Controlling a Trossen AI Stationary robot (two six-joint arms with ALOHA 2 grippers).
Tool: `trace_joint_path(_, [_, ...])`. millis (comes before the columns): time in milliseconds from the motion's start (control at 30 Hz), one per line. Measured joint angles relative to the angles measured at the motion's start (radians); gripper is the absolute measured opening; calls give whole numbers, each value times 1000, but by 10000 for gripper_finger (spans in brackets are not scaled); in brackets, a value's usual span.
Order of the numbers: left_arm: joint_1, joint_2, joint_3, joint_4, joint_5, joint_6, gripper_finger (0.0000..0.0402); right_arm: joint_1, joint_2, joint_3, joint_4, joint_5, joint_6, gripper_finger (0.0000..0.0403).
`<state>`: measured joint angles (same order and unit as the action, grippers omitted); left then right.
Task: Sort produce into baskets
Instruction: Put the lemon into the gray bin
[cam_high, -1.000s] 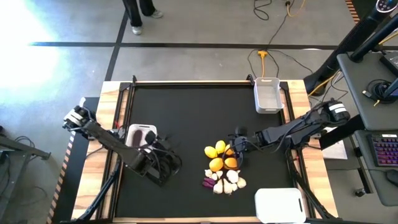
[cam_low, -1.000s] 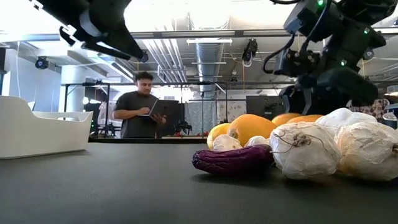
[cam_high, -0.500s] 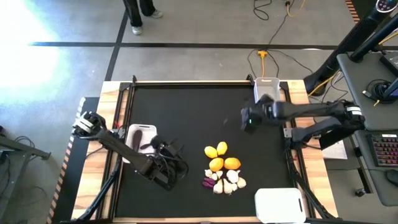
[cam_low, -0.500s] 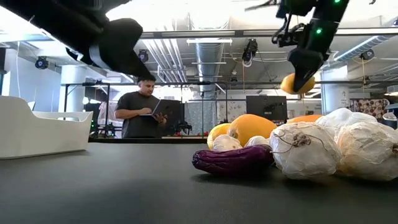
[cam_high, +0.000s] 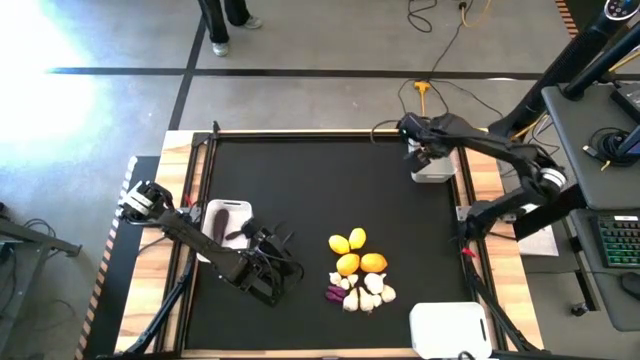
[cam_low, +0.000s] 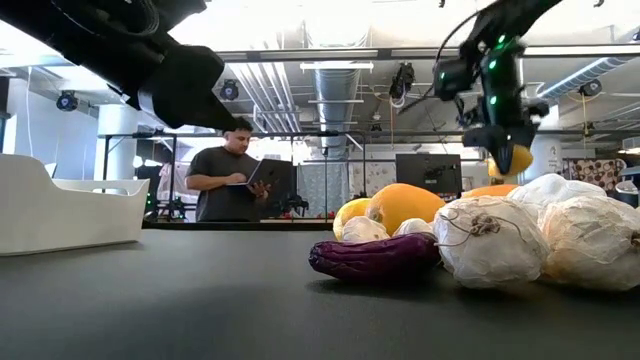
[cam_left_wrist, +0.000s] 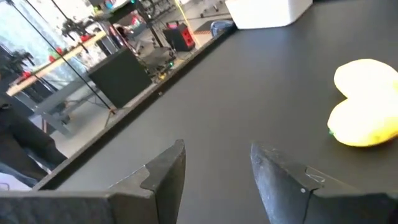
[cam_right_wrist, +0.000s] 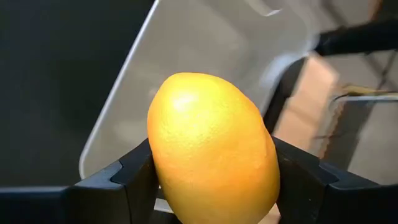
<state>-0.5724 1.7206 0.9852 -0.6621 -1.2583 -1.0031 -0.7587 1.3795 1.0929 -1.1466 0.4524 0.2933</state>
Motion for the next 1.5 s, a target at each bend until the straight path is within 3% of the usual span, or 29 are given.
trace_joint_path(333, [1, 0, 0, -1, -69, 12, 166, -160, 251, 88, 4, -14, -56, 244])
trace_joint_path(633, [1, -1, 1, -3, -69, 76, 166, -219, 344, 148, 15, -18, -28, 246])
trace_joint_path(867, [1, -1, 1, 0, -69, 75, 166, -232, 368, 151, 41, -40, -1, 249])
trace_joint_path(1100, [1, -1, 1, 5, -65, 75, 166, -232, 365, 149, 78, -40, 2, 293])
trace_joint_path(1500, [1, -1, 2, 5, -60, 74, 166, -171, 225, 189, -37, -38, -28, 311])
